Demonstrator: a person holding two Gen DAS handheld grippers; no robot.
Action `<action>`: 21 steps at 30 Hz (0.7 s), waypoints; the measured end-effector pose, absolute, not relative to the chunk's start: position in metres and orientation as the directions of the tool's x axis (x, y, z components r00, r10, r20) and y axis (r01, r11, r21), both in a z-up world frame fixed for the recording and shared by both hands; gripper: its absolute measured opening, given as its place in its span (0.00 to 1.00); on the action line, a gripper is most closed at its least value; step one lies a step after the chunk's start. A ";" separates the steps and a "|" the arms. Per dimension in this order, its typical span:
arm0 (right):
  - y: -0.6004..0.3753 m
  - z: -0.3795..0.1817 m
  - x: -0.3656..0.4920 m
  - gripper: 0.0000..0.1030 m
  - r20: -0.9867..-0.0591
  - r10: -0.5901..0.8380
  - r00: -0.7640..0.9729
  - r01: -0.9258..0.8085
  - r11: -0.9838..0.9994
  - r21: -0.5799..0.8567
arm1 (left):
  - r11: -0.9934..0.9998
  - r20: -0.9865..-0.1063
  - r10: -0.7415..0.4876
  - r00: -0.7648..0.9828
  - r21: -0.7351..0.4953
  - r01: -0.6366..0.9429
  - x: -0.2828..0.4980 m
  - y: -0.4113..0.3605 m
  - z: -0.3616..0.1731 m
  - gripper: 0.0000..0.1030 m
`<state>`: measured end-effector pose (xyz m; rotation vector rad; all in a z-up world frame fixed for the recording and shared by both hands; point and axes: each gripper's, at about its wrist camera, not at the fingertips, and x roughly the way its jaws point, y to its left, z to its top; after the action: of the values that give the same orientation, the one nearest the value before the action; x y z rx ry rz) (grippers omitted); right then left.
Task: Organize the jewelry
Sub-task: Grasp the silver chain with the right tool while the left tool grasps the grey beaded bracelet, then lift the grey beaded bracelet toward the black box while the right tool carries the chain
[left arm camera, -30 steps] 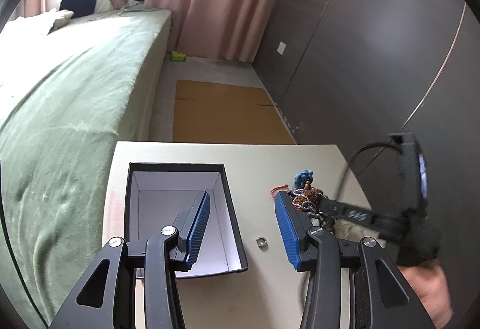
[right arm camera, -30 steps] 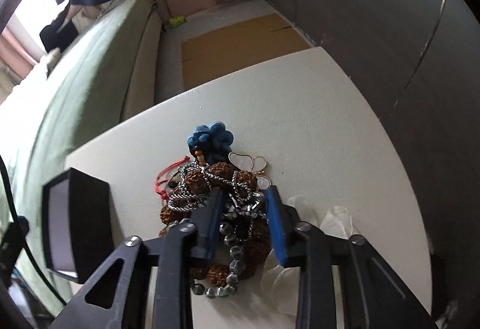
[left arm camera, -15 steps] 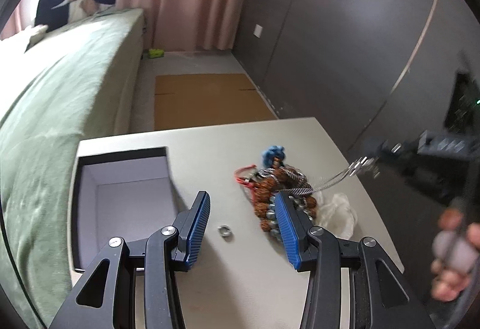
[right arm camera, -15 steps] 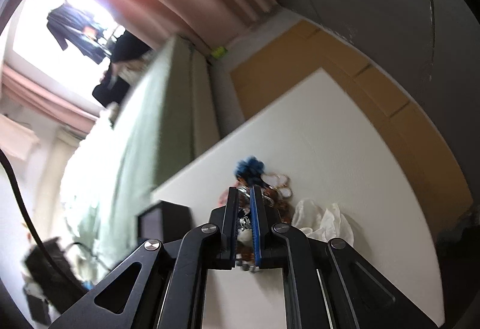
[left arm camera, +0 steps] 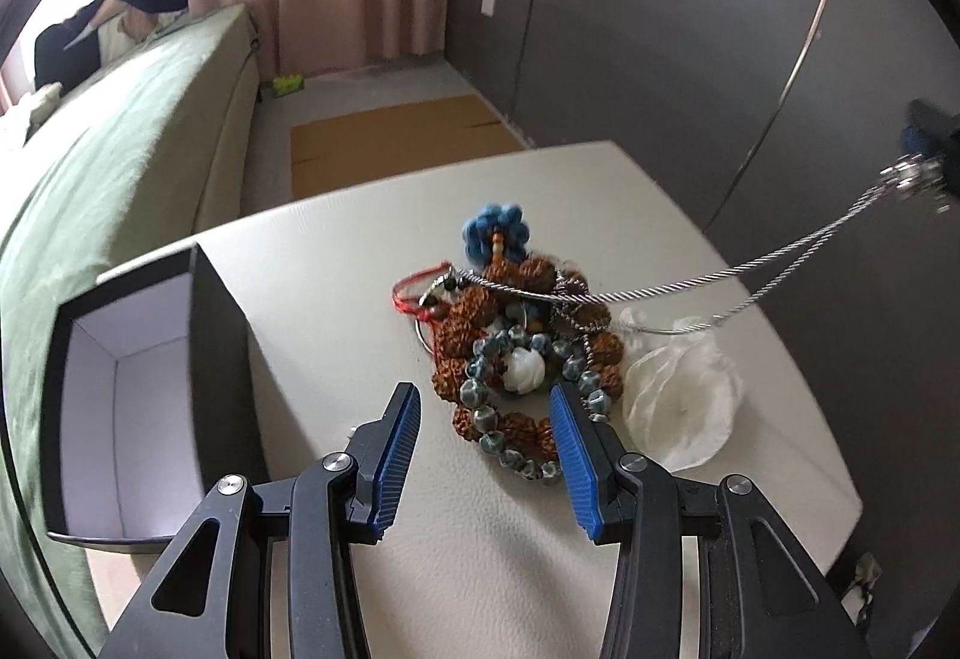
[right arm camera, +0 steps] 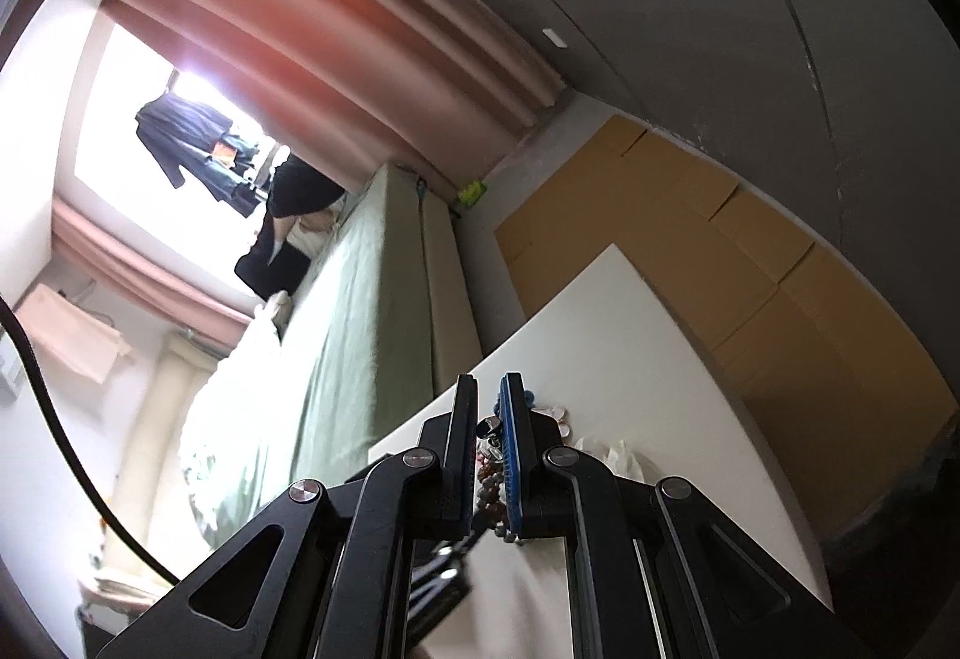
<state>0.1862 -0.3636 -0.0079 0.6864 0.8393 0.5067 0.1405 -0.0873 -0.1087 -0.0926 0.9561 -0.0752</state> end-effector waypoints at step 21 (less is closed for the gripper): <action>-0.342 0.015 0.177 0.08 -0.460 0.686 0.564 -0.239 0.668 0.704 | 0.950 -0.703 -0.209 0.680 -0.311 -0.030 0.106 -0.030 -0.055 0.08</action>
<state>0.1767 -0.3421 0.0153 0.6313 0.7955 0.5886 0.1057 -0.0298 -0.0548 -0.3104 0.8206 -0.1020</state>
